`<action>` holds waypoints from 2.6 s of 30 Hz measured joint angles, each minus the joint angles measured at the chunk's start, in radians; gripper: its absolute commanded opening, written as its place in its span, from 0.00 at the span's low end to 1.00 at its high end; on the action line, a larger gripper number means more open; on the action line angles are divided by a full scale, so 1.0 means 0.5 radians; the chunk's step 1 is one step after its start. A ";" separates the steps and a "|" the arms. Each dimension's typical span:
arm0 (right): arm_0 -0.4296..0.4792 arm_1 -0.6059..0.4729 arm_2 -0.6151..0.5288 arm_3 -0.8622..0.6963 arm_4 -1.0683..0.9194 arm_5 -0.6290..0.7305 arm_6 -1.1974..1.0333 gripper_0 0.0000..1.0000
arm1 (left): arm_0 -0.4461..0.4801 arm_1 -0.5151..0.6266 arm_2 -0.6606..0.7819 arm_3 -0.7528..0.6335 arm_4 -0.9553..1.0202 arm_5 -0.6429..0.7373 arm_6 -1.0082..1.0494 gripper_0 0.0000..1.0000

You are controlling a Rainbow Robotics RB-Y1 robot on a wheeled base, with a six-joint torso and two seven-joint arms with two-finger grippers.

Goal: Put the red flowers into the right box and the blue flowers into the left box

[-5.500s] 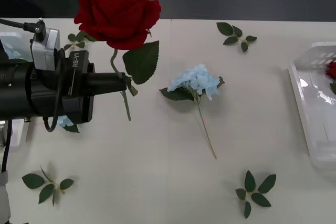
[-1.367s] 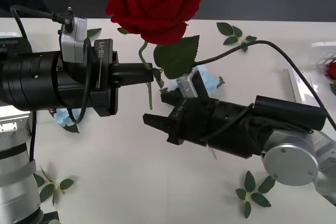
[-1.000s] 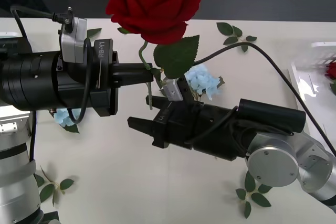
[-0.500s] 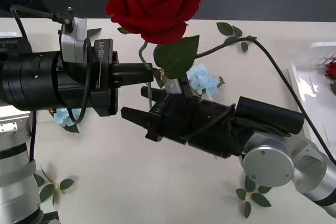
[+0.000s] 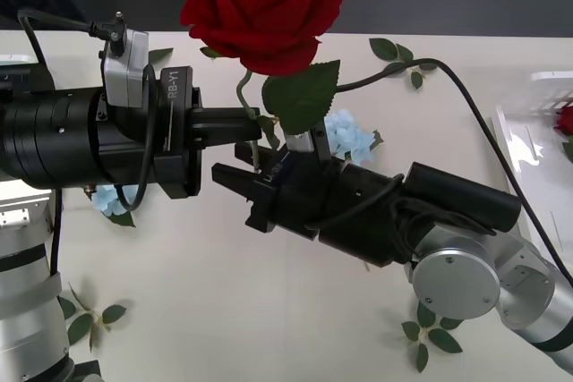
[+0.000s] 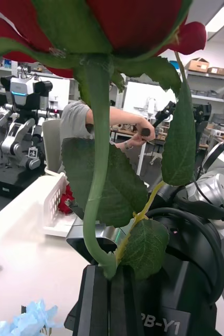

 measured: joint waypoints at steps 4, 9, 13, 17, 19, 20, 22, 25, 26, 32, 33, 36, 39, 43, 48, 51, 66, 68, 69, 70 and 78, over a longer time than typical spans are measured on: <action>0.000 0.000 0.000 0.000 0.000 -0.032 0.000 0.00 | 0.000 0.000 0.000 0.000 0.000 0.000 0.000 0.00; 0.000 0.000 0.000 -0.001 0.000 -0.027 0.000 0.00 | 0.000 0.000 0.000 0.000 -0.002 -0.001 0.000 0.00; 0.000 -0.001 0.000 -0.001 -0.025 -0.027 0.000 0.00 | 0.000 0.000 0.000 0.000 -0.002 -0.001 0.000 0.00; 0.000 -0.012 0.000 -0.001 -0.093 -0.027 0.000 0.00 | 0.000 0.000 0.000 0.000 -0.002 -0.001 0.000 0.74; 0.000 -0.040 0.000 -0.001 -0.122 -0.028 0.000 0.00 | 0.000 0.000 0.000 0.000 -0.002 -0.001 0.000 1.00; 0.000 -0.062 0.000 -0.001 -0.136 -0.030 0.000 0.00 | 0.000 0.000 0.000 0.000 -0.002 -0.001 0.000 1.00; 0.000 -0.111 0.000 -0.001 -0.157 -0.030 0.000 0.00 | 0.000 0.000 0.000 0.000 -0.002 -0.001 0.000 1.00; 0.000 -0.193 0.000 -0.001 -0.200 -0.053 0.000 0.00 | 0.000 0.000 0.000 0.000 -0.002 -0.001 0.000 1.00; 0.000 -0.220 0.000 -0.001 -0.225 -0.077 0.000 0.00 | 0.000 0.000 0.000 0.000 -0.002 -0.001 0.000 1.00; 0.003 -0.395 0.000 -0.076 -0.412 -0.212 0.000 0.00 | 0.000 0.000 0.000 0.000 -0.002 -0.001 0.000 1.00; 0.009 -0.425 -0.001 -0.102 -0.431 -0.239 0.000 0.00 | 0.000 0.000 0.000 0.000 -0.002 -0.001 0.000 1.00; 0.065 -0.519 -0.048 -0.202 -0.472 -0.269 0.000 0.00 | 0.000 0.000 0.000 0.000 -0.002 -0.001 0.000 1.00; 0.196 -0.616 -0.180 -0.328 -0.540 -0.267 0.000 0.00 | 0.000 0.000 0.000 0.000 -0.002 -0.001 0.000 1.00; 0.470 -0.740 -0.452 -0.506 -0.643 -0.211 0.000 0.00 | 0.000 0.000 0.000 0.000 -0.002 -0.001 0.000 1.00; 0.858 -0.788 -0.939 -0.661 -0.754 0.029 0.000 0.00 | 0.000 0.000 0.000 0.000 -0.002 -0.001 0.000 1.00; 1.049 -0.778 -1.262 -0.706 -0.815 0.243 0.000 0.00 | 0.000 0.000 0.000 0.000 -0.002 -0.001 0.000 1.00; 1.371 -0.376 -2.368 -0.492 -0.912 1.225 0.000 0.00 | 0.000 0.000 0.000 0.000 -0.002 -0.001 0.000 1.00; 1.369 -0.380 -2.421 -0.379 -0.899 1.290 0.000 0.00 | 0.000 0.000 0.000 0.000 -0.002 -0.001 0.000 1.00; 1.367 -0.392 -2.440 -0.316 -0.873 1.317 0.000 0.00 | 0.001 0.000 0.000 0.000 -0.002 -0.001 0.000 1.00; 1.363 -0.413 -2.453 -0.252 -0.846 1.339 0.000 0.00 | 0.007 0.000 0.000 0.000 -0.002 -0.001 0.000 1.00; 1.343 -0.704 -2.459 0.166 -0.630 1.348 0.000 0.00 | 0.164 0.016 0.000 -0.167 -0.043 -0.291 0.000 1.00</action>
